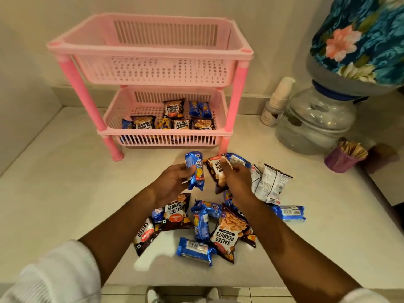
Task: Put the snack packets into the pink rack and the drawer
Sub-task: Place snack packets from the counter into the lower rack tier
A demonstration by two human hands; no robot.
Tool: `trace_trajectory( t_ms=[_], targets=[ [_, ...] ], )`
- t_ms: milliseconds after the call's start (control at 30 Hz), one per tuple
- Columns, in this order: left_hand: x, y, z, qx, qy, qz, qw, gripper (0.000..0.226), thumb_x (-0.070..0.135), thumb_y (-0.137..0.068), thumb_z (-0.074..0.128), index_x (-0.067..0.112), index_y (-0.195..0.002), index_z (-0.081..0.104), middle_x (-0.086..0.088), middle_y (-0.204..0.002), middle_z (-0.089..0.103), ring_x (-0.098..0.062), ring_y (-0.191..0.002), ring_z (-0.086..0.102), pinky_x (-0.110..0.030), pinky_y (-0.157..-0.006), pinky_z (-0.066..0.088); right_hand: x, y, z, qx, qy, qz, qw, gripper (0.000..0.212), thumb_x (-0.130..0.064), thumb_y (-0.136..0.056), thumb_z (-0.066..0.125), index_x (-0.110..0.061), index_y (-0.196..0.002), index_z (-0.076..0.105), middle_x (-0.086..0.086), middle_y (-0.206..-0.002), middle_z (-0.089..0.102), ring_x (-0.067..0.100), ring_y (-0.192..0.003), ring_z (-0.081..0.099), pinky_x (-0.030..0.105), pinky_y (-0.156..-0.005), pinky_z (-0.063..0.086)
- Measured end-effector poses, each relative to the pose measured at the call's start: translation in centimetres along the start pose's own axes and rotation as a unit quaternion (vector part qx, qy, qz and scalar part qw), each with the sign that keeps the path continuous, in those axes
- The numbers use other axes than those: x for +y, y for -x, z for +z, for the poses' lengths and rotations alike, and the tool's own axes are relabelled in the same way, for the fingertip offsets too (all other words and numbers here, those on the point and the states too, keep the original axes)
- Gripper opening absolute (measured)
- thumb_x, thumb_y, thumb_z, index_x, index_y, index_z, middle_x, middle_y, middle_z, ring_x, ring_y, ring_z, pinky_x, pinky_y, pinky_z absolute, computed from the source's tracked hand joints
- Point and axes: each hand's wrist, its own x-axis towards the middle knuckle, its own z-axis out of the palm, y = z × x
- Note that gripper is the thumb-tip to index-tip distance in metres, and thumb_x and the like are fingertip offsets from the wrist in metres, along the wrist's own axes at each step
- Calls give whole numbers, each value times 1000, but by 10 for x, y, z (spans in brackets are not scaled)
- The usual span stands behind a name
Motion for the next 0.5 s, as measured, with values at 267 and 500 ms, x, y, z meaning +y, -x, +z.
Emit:
trace_trajectory(
  t_ms=[267, 500],
  targets=[
    [18, 4, -26, 29, 20, 13, 999, 45, 35, -78, 76, 15, -117, 70, -13, -118, 70, -29, -103, 67, -45, -85, 57, -8, 29, 55, -122, 42, -89, 988, 17, -43, -94, 64, -27, -97, 66, -7, -102, 71, 10, -87, 71, 26, -70, 56],
    [37, 0, -50, 90, -48, 49, 994, 36, 37, -86, 72, 22, -119, 69, -6, -115, 73, -27, -111, 67, -54, -95, 53, -42, 40, 83, -176, 144, -289, 930, 46, -33, -83, 79, -29, -123, 57, -10, -118, 62, 3, -101, 63, 20, -76, 55]
  ],
)
